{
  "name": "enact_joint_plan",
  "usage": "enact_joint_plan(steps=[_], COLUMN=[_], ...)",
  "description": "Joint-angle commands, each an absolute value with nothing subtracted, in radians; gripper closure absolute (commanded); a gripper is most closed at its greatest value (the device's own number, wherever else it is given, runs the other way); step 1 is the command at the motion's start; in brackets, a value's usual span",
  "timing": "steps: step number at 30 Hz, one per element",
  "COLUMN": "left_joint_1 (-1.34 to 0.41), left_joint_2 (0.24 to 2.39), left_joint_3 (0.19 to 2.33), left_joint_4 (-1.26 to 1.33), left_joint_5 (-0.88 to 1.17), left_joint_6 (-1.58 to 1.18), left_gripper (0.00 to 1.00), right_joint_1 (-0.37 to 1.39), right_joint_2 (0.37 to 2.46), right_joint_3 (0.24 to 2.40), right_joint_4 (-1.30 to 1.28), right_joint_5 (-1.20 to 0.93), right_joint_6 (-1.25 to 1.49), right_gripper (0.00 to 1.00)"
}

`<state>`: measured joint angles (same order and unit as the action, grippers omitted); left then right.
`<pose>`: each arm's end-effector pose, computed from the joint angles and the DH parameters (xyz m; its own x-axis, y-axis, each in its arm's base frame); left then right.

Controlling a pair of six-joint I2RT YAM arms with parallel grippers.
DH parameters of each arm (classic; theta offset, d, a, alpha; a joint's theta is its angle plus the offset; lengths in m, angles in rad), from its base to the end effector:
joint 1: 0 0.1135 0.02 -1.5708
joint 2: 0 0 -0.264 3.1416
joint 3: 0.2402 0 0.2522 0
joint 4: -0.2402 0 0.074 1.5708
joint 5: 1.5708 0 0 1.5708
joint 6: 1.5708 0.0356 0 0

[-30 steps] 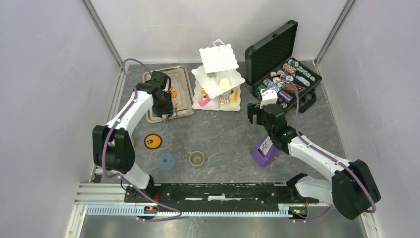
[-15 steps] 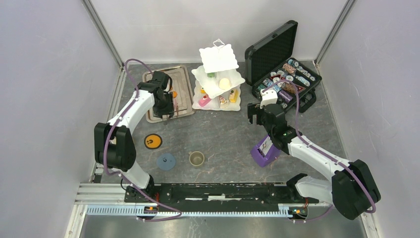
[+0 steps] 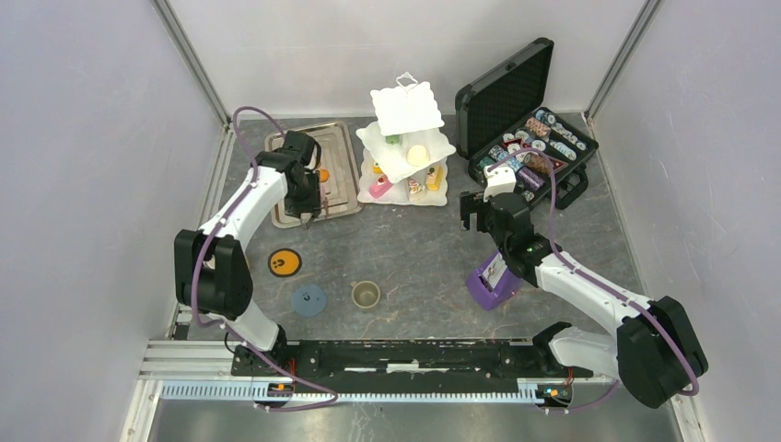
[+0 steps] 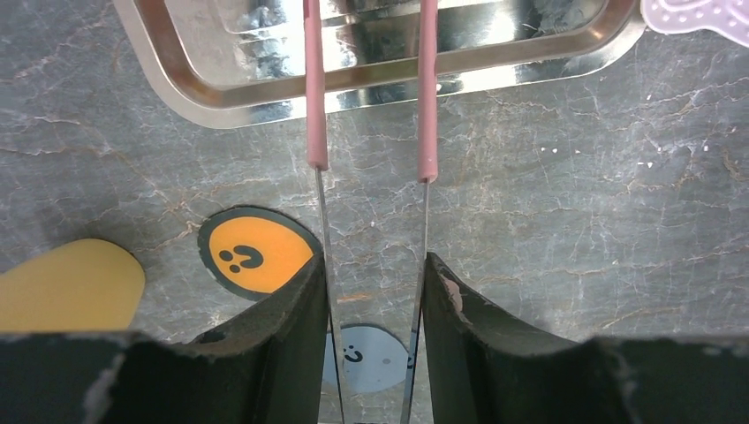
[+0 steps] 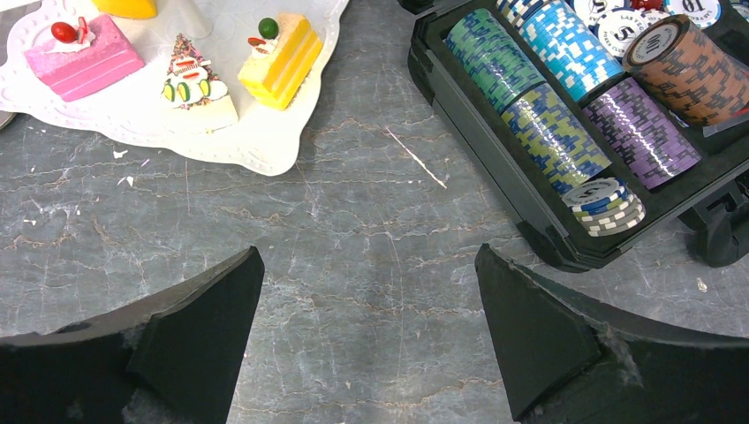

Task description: Serve the afternoon tea

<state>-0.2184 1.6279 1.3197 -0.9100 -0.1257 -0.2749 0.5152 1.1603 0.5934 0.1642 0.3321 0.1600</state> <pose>0.3177 -0.0659 0.2573 -0.9287 -0.0697 -0.3643 -0.0825 0.9964 0.0195 0.2255 0.1143 0.2324 -0.3693 -0.0360 -0.9286 -0.1478 0.9888 0.0204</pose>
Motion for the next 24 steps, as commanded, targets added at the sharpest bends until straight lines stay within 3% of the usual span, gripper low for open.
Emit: enact_joint_plan(steps=[1, 7, 12, 16, 24], left_joint_1=[-0.222, -0.222, -0.225, -0.267, -0.364], left_joint_2=[1.513, 1.380, 1.333, 1.411, 1.582], left_joint_3=[1.389, 1.498, 1.622, 1.775, 1.940], left_joint_4=[-0.907, -0.894, -0.792, -0.750, -0.734], left_joint_5=[-0.182, -0.112, 0.110, 0.203, 0.202], left_joint_6=[-0.258, -0.274, -0.305, -0.342, -0.371], left_gripper=[0.70, 0.72, 0.72, 0.72, 0.72], right_joint_1=[0.519, 0.518, 0.518, 0.518, 0.518], right_joint_2=[1.153, 1.152, 1.150, 1.153, 1.142], right_joint_3=[0.625, 0.626, 0.626, 0.628, 0.628], right_joint_4=[0.193, 0.190, 0.192, 0.189, 0.184], right_joint_5=[0.329, 0.331, 0.335, 0.334, 0.354], right_joint_6=[0.165, 0.165, 0.164, 0.163, 0.155], right_gripper=[0.02, 0.02, 0.02, 0.02, 0.02])
